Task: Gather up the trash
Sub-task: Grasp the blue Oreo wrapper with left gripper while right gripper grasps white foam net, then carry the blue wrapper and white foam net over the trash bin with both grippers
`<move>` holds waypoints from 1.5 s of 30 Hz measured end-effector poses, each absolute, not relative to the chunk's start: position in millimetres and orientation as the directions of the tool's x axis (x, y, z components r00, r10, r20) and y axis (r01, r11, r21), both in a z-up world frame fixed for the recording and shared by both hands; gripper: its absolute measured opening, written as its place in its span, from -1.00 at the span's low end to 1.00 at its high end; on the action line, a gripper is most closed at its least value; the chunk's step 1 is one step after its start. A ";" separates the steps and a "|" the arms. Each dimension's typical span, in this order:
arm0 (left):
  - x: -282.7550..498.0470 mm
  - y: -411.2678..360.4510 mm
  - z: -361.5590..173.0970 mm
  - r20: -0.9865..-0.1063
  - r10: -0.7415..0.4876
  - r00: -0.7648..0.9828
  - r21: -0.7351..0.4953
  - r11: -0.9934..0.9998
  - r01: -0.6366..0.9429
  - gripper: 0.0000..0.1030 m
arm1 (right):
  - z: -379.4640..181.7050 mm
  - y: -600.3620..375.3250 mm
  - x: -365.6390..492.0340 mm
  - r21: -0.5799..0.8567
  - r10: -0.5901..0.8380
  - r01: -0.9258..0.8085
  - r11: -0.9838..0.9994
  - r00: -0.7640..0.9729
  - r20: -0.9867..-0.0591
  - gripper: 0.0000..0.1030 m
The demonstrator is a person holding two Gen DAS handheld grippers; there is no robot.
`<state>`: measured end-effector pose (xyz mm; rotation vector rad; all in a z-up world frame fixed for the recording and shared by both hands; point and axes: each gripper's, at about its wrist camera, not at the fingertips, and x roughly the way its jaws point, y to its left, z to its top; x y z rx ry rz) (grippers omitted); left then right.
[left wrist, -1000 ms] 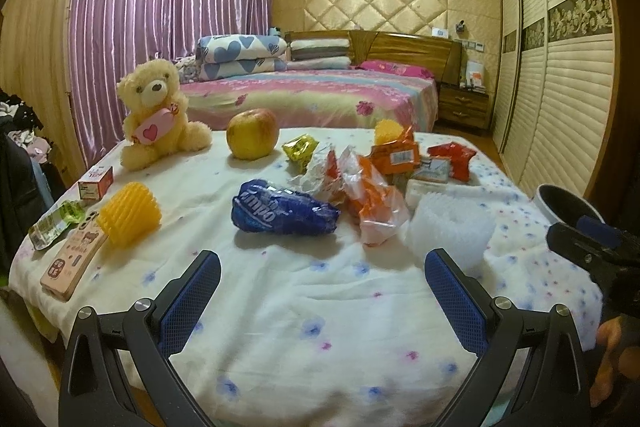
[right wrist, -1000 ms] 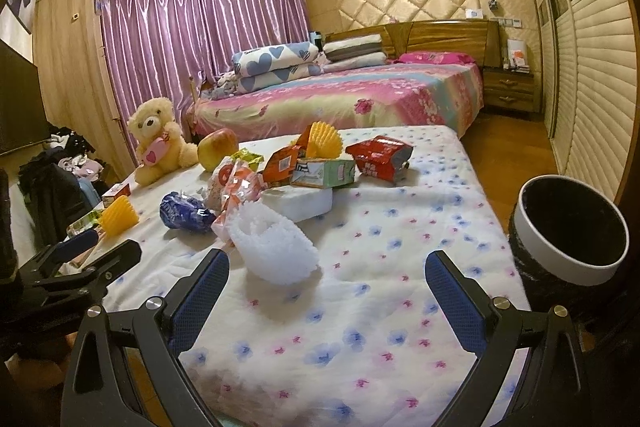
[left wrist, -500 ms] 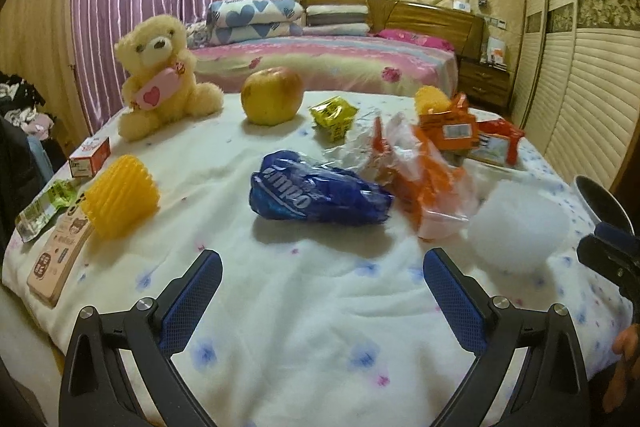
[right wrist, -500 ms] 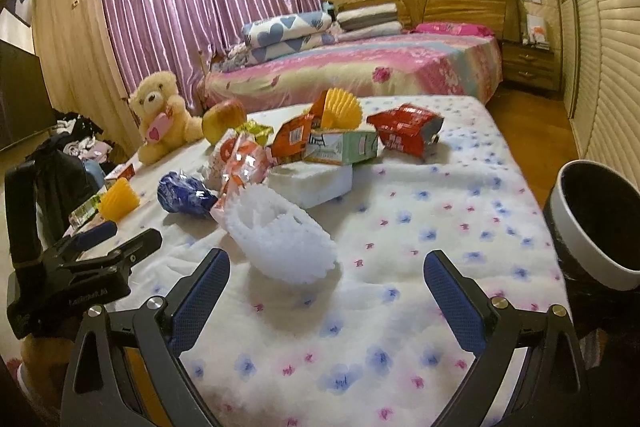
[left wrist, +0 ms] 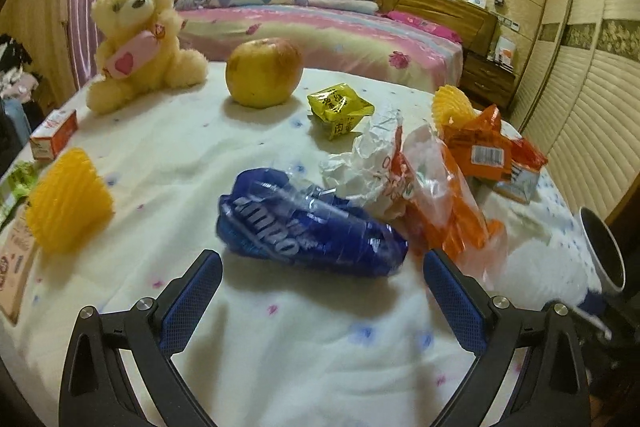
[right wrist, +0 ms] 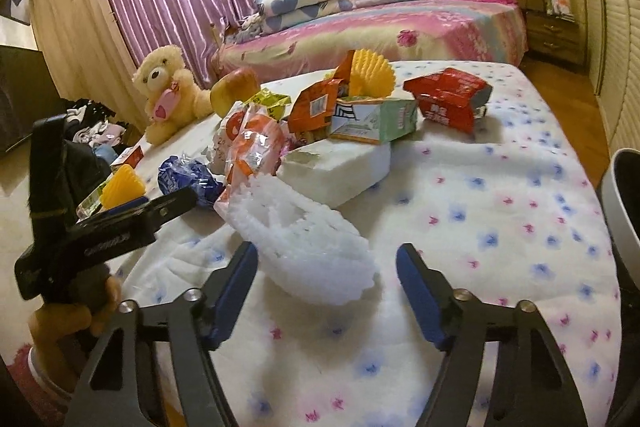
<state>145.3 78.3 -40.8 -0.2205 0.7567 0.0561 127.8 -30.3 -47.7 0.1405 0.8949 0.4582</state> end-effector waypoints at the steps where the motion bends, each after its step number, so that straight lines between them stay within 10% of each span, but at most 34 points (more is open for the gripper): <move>1: 151.5 80.8 -42.7 -0.694 -0.037 0.719 -0.197 0.970 -0.140 0.95 | -48.4 -29.6 129.7 0.312 0.447 -0.327 0.892 0.531 -0.720 0.27; 10: 174.6 87.2 -57.0 -0.737 -0.083 0.671 -0.251 0.955 -0.157 -0.45 | -55.8 -31.3 139.9 0.374 0.499 -0.337 0.864 0.475 -0.725 -0.20; 45: 52.7 -20.5 6.2 -0.626 -0.312 0.715 -0.164 0.949 0.271 -0.61 | -22.7 -149.6 89.1 0.391 0.396 -0.156 0.907 0.635 -0.664 -0.42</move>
